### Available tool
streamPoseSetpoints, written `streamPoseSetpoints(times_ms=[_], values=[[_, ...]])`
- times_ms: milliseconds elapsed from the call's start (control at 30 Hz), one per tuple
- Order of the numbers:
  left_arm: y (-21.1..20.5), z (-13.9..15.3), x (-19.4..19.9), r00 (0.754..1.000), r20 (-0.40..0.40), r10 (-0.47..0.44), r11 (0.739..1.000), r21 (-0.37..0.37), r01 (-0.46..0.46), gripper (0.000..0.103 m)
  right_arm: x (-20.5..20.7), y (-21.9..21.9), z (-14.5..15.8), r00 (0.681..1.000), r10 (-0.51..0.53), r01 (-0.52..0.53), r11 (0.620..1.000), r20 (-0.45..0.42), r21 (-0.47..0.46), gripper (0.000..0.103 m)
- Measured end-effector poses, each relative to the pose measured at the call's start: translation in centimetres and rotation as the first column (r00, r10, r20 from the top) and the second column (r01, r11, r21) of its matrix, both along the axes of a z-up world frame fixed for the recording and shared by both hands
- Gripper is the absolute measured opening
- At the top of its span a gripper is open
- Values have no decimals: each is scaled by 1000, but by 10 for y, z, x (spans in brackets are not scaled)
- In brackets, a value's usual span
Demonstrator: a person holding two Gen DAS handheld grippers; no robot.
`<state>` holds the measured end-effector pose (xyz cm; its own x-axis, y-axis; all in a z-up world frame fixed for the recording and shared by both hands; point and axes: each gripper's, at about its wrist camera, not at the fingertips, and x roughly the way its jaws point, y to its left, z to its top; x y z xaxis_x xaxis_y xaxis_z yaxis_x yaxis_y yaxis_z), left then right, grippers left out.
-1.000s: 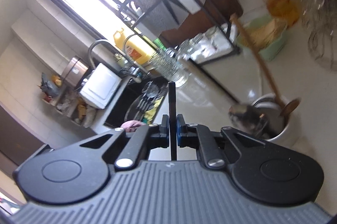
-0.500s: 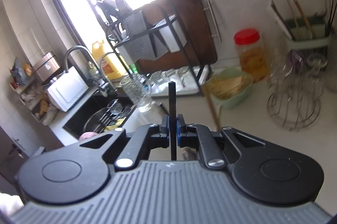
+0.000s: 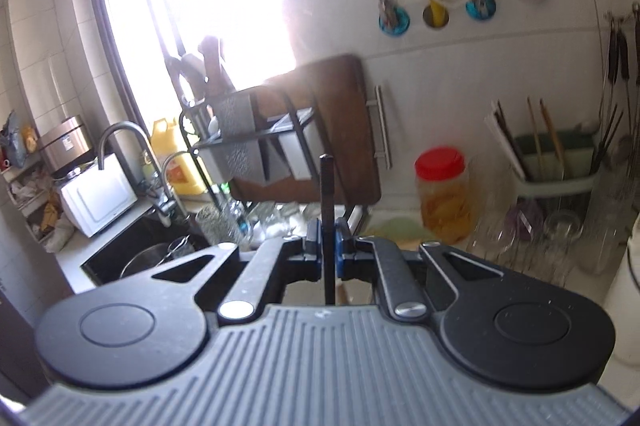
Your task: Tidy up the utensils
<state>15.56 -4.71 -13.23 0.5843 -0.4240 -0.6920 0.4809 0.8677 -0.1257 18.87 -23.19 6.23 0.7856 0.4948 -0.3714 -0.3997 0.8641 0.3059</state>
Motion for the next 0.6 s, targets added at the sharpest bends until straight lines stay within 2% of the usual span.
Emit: streamPoseSetpoints(times_ms=[233,600], values=[[-8,-11,20,999,-24,32,999,-20,-32,83,13,5,3,999,-6,7,1000,41,-16,9],[-11,-15,29,996,-44,74,997,-25,-75,83,14,17,-36,998,6,-8,999,-55,-46,9]])
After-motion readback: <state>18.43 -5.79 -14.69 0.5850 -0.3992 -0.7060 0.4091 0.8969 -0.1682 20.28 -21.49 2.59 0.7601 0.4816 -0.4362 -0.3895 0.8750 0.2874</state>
